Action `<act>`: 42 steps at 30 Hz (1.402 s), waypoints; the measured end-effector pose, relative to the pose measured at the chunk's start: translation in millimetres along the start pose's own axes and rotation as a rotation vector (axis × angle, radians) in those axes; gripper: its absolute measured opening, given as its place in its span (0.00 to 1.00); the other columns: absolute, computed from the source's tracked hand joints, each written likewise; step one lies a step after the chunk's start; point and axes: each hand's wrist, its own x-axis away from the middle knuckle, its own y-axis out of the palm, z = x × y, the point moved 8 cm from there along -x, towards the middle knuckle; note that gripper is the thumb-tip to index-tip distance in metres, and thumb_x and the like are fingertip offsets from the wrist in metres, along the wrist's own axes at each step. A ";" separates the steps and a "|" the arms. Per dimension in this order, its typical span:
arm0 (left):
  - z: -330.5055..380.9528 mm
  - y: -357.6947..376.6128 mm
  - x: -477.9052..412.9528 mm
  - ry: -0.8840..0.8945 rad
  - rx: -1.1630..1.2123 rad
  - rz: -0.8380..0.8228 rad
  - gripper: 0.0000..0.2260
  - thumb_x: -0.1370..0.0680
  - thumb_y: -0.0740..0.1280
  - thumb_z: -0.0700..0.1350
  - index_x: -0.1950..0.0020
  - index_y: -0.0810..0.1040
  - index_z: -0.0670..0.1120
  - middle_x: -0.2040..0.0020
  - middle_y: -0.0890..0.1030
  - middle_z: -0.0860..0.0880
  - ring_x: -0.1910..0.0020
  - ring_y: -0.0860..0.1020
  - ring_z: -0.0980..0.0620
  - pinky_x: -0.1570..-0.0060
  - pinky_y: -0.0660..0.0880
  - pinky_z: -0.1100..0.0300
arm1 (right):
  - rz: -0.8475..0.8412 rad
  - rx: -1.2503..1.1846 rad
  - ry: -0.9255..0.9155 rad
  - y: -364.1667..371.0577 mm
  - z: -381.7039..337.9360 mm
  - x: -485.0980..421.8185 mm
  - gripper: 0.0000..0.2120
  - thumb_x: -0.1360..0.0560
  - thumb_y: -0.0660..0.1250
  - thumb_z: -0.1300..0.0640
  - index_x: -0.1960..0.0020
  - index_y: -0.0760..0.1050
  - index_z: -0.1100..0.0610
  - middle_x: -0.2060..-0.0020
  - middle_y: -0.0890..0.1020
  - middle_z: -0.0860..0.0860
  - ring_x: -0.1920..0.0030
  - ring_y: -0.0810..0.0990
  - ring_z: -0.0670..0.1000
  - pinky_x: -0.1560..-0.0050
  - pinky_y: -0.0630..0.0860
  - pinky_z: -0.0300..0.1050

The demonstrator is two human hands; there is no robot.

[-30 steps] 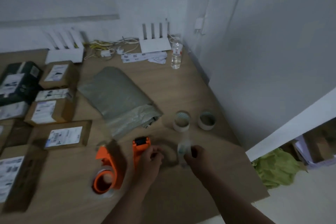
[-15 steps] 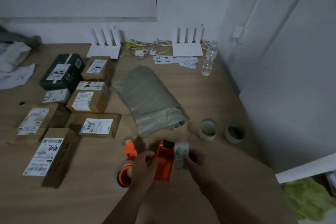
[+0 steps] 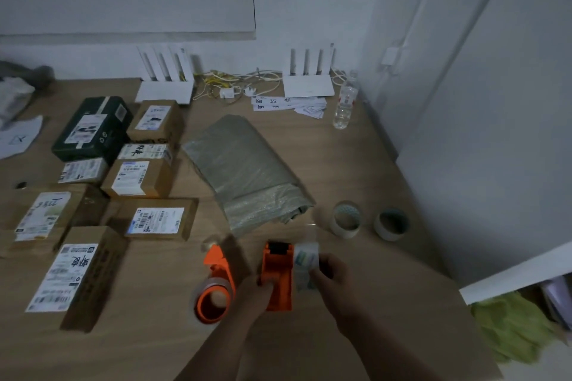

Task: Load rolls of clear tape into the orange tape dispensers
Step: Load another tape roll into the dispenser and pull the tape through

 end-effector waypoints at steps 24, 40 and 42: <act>46.6 -17.2 37.5 0.268 0.608 0.066 0.10 0.19 0.62 0.51 0.47 0.81 0.51 0.50 0.86 0.47 0.52 0.85 0.50 0.51 0.80 0.55 | -0.025 -0.128 -0.037 26.6 -25.5 20.3 0.11 0.25 0.61 0.62 0.47 0.77 0.65 0.53 0.84 0.62 0.56 0.83 0.53 0.59 0.79 0.43; 59.0 -17.9 40.1 0.370 0.634 -0.048 0.09 0.23 0.69 0.41 0.44 0.80 0.48 0.50 0.87 0.49 0.49 0.84 0.53 0.49 0.79 0.60 | -0.016 -0.103 -0.127 57.4 -47.9 28.7 0.16 0.21 0.57 0.69 0.42 0.81 0.59 0.47 0.85 0.57 0.45 0.83 0.55 0.44 0.80 0.49; 58.7 -19.3 38.6 0.371 0.620 -0.043 0.09 0.22 0.68 0.42 0.43 0.80 0.47 0.50 0.87 0.48 0.50 0.84 0.54 0.51 0.79 0.61 | 0.023 -0.125 -0.084 52.9 -50.6 29.7 0.17 0.20 0.56 0.68 0.48 0.83 0.58 0.53 0.87 0.55 0.51 0.85 0.51 0.51 0.80 0.43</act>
